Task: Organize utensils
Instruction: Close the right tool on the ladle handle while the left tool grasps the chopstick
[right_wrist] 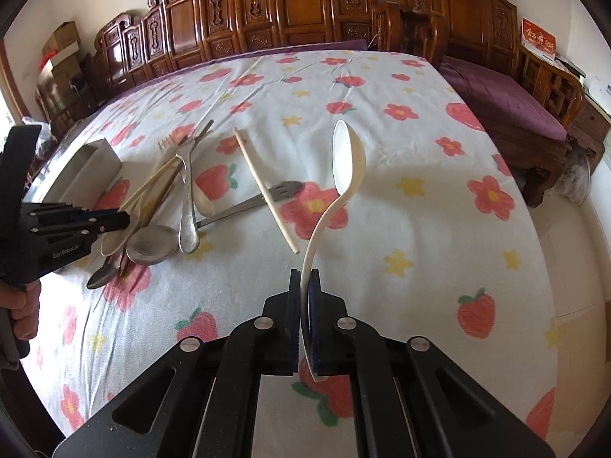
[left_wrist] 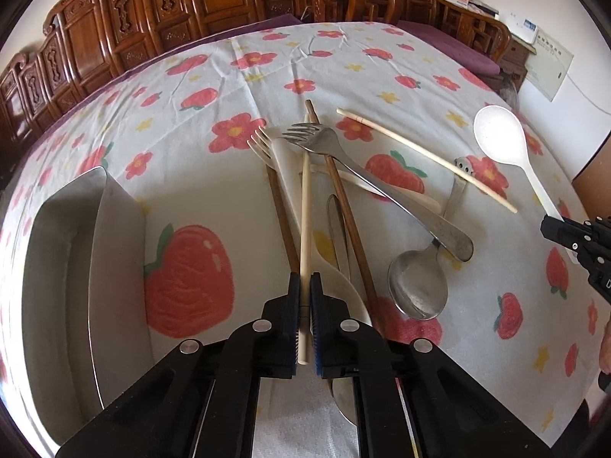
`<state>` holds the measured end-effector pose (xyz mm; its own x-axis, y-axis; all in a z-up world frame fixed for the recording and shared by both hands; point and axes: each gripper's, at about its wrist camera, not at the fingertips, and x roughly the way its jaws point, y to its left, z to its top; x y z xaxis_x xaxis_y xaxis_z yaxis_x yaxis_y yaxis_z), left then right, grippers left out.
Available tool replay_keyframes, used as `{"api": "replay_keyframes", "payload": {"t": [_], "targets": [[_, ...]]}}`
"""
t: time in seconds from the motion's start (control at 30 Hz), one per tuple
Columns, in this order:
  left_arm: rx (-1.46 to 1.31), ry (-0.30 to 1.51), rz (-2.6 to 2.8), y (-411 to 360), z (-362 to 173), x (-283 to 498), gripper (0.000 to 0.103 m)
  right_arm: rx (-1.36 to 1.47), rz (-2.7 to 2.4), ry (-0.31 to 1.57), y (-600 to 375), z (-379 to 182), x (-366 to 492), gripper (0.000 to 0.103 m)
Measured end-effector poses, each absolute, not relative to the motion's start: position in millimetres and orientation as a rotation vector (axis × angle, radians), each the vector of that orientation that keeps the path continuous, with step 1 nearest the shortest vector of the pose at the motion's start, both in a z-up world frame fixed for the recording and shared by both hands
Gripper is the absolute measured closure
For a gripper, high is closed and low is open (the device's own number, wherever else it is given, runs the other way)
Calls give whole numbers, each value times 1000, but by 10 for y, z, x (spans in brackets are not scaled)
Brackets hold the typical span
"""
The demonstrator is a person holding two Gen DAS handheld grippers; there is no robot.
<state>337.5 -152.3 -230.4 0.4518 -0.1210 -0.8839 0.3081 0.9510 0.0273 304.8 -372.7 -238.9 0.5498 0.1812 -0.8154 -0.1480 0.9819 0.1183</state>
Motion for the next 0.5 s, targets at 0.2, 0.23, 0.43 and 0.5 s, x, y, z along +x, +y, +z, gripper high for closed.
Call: {"api": "replay_keyframes", "payload": {"t": [0.2, 0.23, 0.43, 0.5], "targets": [[168, 1063, -262, -1479, -2236, 3296, 99, 41, 205, 939, -3737, -2249, 2990, 98], [162, 1055, -265, -1471, -2209, 3265, 99, 39, 209, 933, -3720, -2221, 2983, 98], [145, 1008, -263, -1384, -2032, 3105, 99, 15, 247, 889, -3500, -2035, 2922, 98], [145, 988, -258, -1335, -1962, 3058, 99, -2, 264, 879, -3394, -1984, 2904, 98]]}}
